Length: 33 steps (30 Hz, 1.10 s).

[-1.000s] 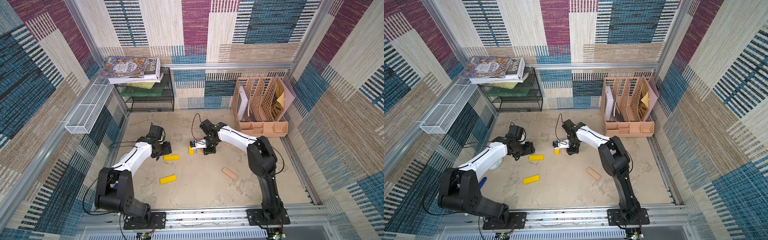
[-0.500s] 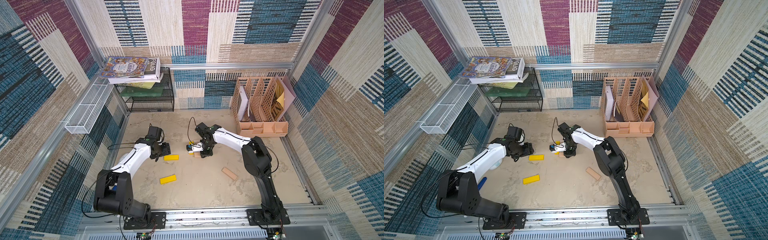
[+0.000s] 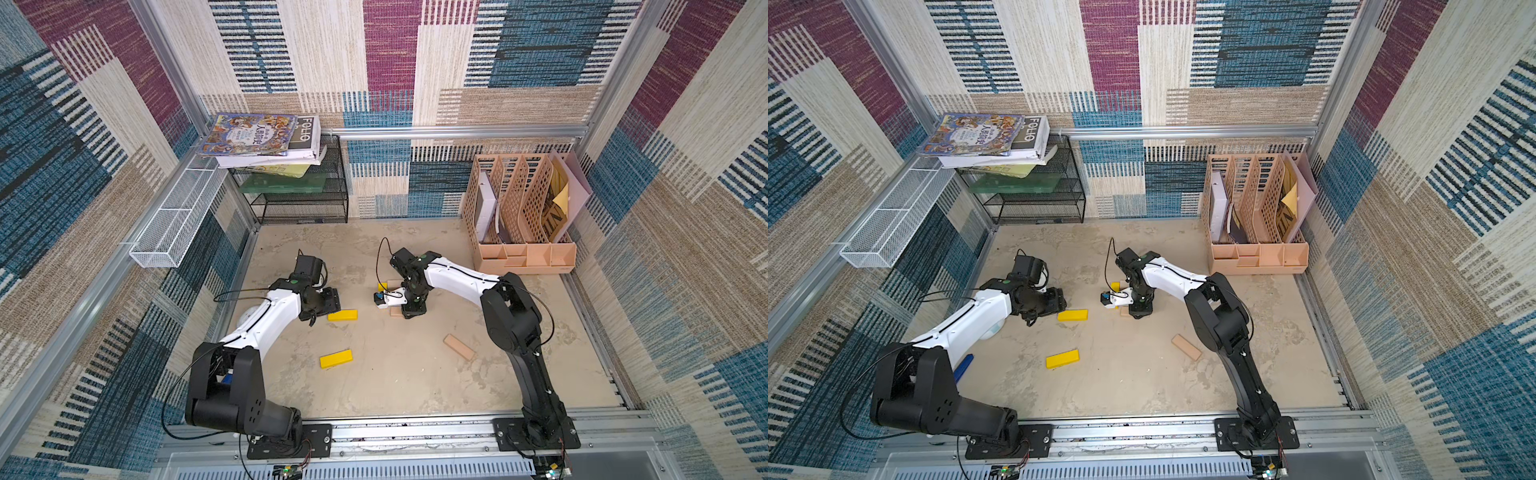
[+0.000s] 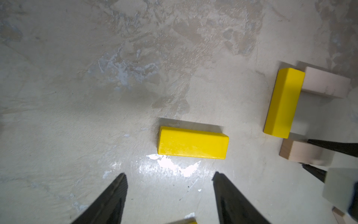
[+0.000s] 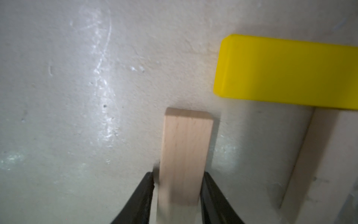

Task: Assemble the number 6 with building blocks
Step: Assemble the building block at the center of the board.

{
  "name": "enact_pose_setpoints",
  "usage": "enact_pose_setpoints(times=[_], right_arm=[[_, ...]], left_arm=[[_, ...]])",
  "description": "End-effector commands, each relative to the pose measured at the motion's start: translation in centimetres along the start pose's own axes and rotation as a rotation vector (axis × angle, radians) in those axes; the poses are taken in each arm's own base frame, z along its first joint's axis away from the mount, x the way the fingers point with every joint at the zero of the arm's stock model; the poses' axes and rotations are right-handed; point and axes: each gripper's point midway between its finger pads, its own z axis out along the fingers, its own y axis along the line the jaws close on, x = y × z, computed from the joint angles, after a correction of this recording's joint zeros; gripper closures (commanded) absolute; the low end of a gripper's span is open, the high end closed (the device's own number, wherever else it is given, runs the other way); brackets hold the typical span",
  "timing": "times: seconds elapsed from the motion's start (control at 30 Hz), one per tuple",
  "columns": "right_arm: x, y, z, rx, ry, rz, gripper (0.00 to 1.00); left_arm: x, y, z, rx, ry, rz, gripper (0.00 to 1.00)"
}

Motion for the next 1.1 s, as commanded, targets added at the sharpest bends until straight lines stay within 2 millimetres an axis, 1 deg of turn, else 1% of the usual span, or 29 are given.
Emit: enact_pose_setpoints(times=[0.0,0.13,0.3,0.6,1.07], right_arm=[[0.1,0.1,0.1,-0.008,0.011,0.01,0.57],[0.0,0.0,0.1,-0.008,0.008,0.012,0.63],[-0.1,-0.3,0.0,-0.001,0.005,0.015,0.64],[-0.6,-0.9,0.1,0.005,-0.009,0.024,0.65],[-0.8,-1.1,0.2,0.007,-0.014,0.028,0.64]], left_arm=[[-0.4,-0.1,-0.2,0.006,-0.017,0.004,0.26],[-0.4,0.0,-0.2,0.005,-0.017,0.003,0.27],[-0.5,0.0,-0.2,0.006,-0.018,0.0,0.27],[-0.6,0.1,-0.2,0.006,-0.018,-0.004,0.27],[-0.8,0.1,-0.1,0.006,-0.017,-0.007,0.27]])
